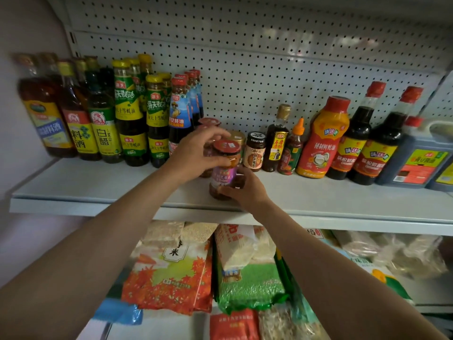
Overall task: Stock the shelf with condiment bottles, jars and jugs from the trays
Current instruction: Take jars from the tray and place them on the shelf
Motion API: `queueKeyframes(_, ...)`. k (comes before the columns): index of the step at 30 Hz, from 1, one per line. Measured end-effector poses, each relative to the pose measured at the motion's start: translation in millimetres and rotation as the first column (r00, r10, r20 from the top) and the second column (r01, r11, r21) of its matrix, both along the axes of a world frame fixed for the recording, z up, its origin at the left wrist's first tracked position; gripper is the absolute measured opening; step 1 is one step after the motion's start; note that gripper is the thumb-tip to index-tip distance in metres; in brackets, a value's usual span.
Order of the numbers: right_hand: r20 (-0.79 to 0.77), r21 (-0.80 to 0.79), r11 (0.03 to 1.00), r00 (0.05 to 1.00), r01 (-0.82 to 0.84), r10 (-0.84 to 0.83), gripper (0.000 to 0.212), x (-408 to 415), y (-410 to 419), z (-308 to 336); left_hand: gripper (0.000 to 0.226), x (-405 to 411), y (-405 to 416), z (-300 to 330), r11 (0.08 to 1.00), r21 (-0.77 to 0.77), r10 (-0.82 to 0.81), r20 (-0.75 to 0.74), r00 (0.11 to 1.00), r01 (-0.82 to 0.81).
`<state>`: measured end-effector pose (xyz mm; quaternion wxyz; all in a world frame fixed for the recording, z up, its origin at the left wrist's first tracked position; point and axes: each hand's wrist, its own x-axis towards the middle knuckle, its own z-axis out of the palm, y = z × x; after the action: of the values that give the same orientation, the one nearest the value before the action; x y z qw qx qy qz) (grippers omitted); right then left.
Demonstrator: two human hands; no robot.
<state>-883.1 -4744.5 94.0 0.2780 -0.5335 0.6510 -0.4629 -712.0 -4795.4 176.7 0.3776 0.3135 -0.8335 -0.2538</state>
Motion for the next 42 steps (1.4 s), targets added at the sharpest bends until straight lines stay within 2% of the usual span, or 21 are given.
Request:
queueKeyframes(2,0.017,0.004,0.998,0.997,-0.070,0.069,0.064,8,-7,-1,0.053,8,-3,0,0.991,-0.121,0.066,0.142,0.988,-0.049)
queueKeyframes(6,0.025,0.018,0.983,0.983,-0.185,0.185,0.058,11,-14,0,0.057,25,-9,3,0.958,-0.269,0.171,0.268,0.948,-0.097)
queueKeyframes(12,0.105,0.065,0.966,0.964,-0.251,0.243,0.057,13,-23,3,0.057,30,-19,8,0.899,-0.391,0.323,0.289,0.901,-0.198)
queueKeyframes(16,0.102,0.069,0.965,0.964,-0.252,0.244,0.067,12,-30,-1,0.057,27,-23,5,0.889,-0.420,0.320,0.279,0.905,-0.185)
queueKeyframes(21,0.063,0.035,0.972,0.972,-0.230,0.228,0.065,10,-35,-3,0.058,12,-19,1,0.862,-0.493,0.307,0.316,0.898,-0.121)
queueKeyframes(29,0.051,-0.009,0.969,0.968,-0.245,0.245,0.068,12,-35,-7,0.057,18,-22,3,0.870,-0.478,0.292,0.299,0.908,-0.123)
queueKeyframes(37,0.080,0.077,0.932,0.934,-0.354,0.348,0.067,11,-43,0,0.055,23,-28,3,0.887,-0.436,0.294,0.278,0.915,-0.152)
queueKeyframes(42,0.030,0.002,0.959,0.959,-0.283,0.283,0.059,15,-45,-5,0.053,23,-30,2,0.906,-0.396,0.272,0.281,0.920,-0.147)
